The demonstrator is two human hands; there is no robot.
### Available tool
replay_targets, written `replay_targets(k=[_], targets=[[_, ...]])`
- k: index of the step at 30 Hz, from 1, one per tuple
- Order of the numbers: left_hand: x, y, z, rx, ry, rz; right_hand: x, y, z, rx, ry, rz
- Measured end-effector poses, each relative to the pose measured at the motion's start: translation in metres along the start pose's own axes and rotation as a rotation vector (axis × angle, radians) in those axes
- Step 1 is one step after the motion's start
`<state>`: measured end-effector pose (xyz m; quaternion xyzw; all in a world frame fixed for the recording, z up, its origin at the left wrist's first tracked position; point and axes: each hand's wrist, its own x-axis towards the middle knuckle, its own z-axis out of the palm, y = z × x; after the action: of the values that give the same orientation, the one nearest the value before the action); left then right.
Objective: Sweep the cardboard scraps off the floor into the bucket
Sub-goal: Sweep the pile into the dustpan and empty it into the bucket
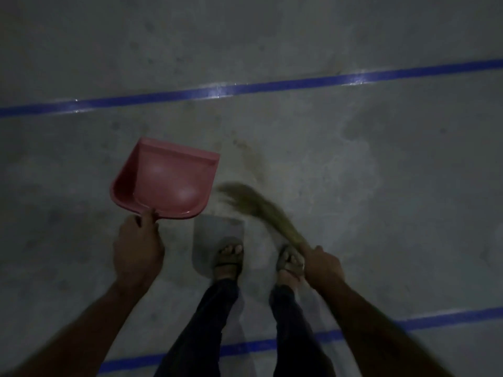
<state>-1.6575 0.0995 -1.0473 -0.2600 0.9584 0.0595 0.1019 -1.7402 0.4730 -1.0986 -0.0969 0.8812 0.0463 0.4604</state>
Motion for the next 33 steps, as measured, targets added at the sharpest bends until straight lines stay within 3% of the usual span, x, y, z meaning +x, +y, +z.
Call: replay_targets(k=[5,11,14,17,19,23,28,33], targets=[[-0.025,0.010,0.022,-0.010,0.014,-0.070,-0.011,0.057,0.021,0.059,0.063,-0.110],[-0.056,0.020,0.033,0.027,-0.031,-0.186,-0.034,0.095,0.050,-0.185,-0.146,-0.320],[-0.071,0.025,0.041,0.031,-0.072,-0.175,-0.020,0.101,0.058,-0.254,-0.168,-0.214],[-0.075,0.028,0.053,0.046,-0.104,-0.102,0.003,0.106,0.061,-0.035,-0.062,0.029],[-0.074,0.033,0.061,0.043,-0.118,-0.071,0.018,0.108,0.054,0.070,-0.003,0.088],[-0.062,0.043,0.068,0.039,-0.067,-0.011,0.028,0.106,0.033,0.118,0.051,-0.020],[-0.034,0.051,0.059,0.008,-0.004,-0.097,0.027,0.092,0.025,0.171,0.062,-0.193],[-0.014,0.032,0.057,0.003,0.010,-0.154,0.065,0.011,0.003,0.199,0.040,-0.349]])
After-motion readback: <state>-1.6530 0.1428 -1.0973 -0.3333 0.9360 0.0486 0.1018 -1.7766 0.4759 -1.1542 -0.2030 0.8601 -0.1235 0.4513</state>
